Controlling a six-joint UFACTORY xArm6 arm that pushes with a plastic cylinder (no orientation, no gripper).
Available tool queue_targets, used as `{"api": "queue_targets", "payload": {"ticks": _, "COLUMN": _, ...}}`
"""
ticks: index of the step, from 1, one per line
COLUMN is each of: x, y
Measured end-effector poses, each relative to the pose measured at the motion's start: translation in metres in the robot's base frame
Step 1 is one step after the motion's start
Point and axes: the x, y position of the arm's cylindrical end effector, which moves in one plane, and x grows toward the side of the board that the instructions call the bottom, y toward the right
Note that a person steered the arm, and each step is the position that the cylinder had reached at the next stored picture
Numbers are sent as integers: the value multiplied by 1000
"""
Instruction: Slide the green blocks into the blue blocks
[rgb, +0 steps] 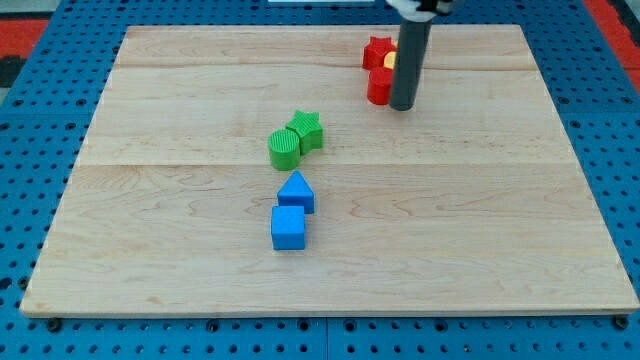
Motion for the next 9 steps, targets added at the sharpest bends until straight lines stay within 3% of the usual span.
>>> {"api": "queue_targets", "payload": {"ticks": 3, "x": 18, "y": -117}}
{"api": "queue_targets", "payload": {"ticks": 9, "x": 108, "y": -127}}
